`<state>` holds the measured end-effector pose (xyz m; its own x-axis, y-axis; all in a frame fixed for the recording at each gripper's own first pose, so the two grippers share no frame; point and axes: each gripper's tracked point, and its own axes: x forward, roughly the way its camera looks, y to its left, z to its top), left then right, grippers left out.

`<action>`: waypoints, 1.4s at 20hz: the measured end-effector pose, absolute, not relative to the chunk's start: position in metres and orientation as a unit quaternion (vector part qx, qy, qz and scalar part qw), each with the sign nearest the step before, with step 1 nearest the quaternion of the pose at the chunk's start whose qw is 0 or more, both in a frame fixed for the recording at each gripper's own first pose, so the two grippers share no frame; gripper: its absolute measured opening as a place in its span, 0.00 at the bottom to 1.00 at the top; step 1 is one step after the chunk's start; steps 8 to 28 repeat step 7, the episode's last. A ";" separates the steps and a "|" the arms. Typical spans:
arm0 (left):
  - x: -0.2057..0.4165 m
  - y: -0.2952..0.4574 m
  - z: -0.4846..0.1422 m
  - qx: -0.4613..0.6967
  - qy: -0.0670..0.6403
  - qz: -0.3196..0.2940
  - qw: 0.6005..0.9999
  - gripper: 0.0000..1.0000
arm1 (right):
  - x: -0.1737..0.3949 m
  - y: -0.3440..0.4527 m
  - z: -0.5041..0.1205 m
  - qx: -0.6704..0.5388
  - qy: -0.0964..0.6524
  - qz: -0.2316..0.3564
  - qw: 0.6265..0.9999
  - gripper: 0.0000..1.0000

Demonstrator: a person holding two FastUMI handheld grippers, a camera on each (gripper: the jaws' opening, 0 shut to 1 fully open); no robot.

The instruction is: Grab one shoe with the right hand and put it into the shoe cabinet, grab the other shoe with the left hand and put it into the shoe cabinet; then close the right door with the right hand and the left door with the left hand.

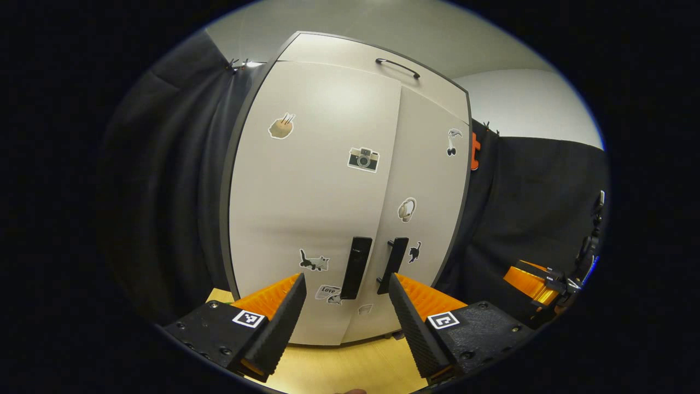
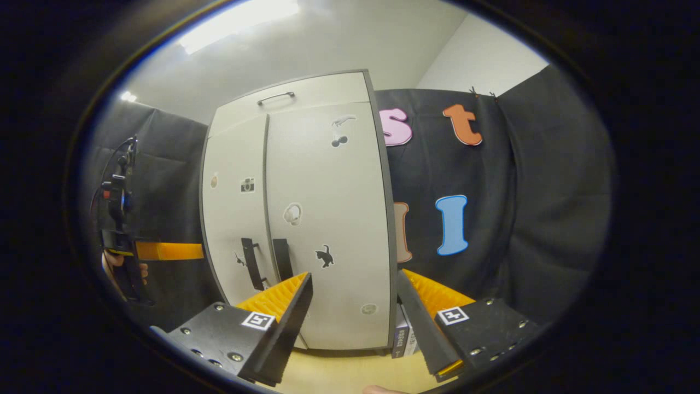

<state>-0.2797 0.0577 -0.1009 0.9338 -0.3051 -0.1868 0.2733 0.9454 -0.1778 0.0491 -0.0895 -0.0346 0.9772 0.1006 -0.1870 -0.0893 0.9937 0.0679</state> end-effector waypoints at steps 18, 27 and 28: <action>-0.275 0.060 -0.103 -0.075 0.108 -0.140 0.981 0.93 | 0.054 -0.090 -0.036 0.027 0.096 0.053 0.994 0.85; -0.275 0.060 -0.103 -0.075 0.108 -0.140 0.981 0.93 | 0.054 -0.090 -0.036 0.027 0.096 0.053 0.994 0.85; -0.275 0.060 -0.103 -0.075 0.108 -0.140 0.981 0.93 | 0.054 -0.090 -0.036 0.027 0.096 0.053 0.994 0.85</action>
